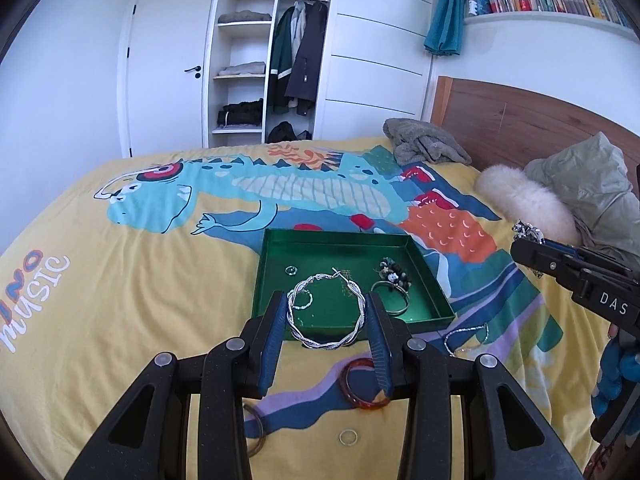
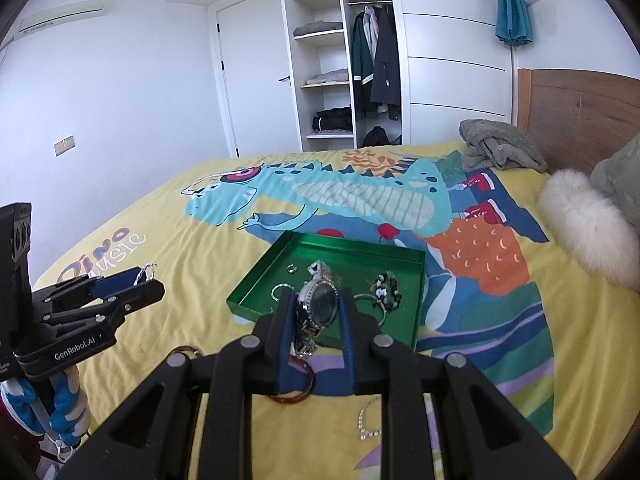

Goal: Organize jewelry
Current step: 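Carry the silver watch over the green tray while the left tool lowers the twisted hoop into it, then open the right tool to drop the watch in the tray while the left tool releases the hoop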

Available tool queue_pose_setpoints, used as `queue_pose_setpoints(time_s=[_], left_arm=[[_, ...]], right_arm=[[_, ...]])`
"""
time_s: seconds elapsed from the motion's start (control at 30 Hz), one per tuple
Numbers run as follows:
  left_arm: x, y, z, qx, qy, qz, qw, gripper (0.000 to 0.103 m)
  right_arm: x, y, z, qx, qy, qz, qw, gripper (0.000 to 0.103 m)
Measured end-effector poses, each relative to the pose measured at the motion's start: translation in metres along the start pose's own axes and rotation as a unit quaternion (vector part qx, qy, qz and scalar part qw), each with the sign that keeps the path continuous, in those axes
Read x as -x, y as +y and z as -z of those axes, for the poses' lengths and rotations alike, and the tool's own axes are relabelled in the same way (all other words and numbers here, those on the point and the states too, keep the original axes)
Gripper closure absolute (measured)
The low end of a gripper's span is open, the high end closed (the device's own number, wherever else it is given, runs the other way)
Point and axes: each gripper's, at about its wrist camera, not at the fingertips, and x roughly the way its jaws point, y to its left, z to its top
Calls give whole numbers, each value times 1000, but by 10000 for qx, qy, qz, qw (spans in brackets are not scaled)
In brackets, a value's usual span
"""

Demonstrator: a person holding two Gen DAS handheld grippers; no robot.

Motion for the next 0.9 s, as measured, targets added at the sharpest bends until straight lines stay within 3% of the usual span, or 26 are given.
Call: queue_pose_setpoints(time_s=[0.27,0.63,0.9], left_arm=[[-80,10,-22,73,253,-192,9995,64],[-199,20,-31,96,942,-551,9940,64],[-265,27,-31,109,1466,-914,9849,64]], right_arm=[[-79,-20,-25,-185,123,20,9998,83],[-220,-33,6,-322,1022,-135,9942,83],[-287,-29,24,-134,1622,-146,9866,83]])
